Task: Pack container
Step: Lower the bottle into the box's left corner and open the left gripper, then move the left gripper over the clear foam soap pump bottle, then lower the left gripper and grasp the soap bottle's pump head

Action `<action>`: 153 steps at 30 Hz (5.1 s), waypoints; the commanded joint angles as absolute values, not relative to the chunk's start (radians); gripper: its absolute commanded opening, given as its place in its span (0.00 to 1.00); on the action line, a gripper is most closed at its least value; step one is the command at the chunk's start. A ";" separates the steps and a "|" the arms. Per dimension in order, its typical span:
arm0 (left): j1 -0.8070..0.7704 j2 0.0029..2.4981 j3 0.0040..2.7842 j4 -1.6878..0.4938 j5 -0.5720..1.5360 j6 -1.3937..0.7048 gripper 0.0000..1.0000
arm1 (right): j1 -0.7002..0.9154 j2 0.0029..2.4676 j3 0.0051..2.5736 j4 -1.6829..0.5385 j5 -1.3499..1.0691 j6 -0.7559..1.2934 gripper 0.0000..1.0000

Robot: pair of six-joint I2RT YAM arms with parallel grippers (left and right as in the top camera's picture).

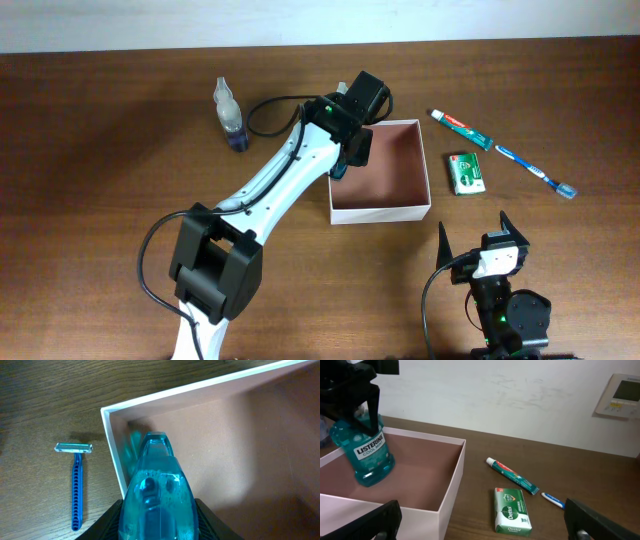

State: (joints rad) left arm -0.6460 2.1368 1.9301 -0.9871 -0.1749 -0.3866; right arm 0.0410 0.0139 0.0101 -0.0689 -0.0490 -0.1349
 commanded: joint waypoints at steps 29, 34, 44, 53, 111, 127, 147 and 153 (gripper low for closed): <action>-0.624 2.120 2.178 -1.000 -0.241 -0.365 0.69 | 0.051 0.004 0.006 -0.075 -0.040 -0.134 0.99; -0.566 2.120 2.360 -1.110 -0.282 -0.335 0.99 | 0.050 0.004 0.006 -0.075 -0.040 -0.134 0.99; -0.331 2.123 2.559 -1.394 -0.310 -0.366 0.99 | 0.050 0.004 0.006 -0.075 -0.040 -0.134 0.99; -0.184 2.193 2.504 -1.405 -0.228 -0.366 0.99 | 0.051 0.004 0.006 -0.075 -0.040 -0.134 0.99; -0.143 2.428 2.504 -1.351 -0.112 -0.259 0.51 | 0.051 0.004 0.006 -0.075 -0.040 -0.134 0.99; -0.143 2.427 2.505 -1.384 -0.147 -0.259 0.43 | 0.050 0.004 0.006 -0.075 -0.040 -0.134 0.99; -0.143 2.427 2.505 -1.385 -0.157 -0.244 0.34 | 0.051 0.004 0.006 -0.075 -0.040 -0.134 0.99; -0.143 2.427 2.507 -1.385 -0.157 -0.244 0.34 | 0.051 0.004 0.006 -0.075 -0.040 -0.134 0.99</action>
State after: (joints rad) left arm -0.1490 2.4233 2.5050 -1.3796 -0.1303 -0.2684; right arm 0.0410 0.0139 0.0101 -0.0689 -0.0490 -0.1349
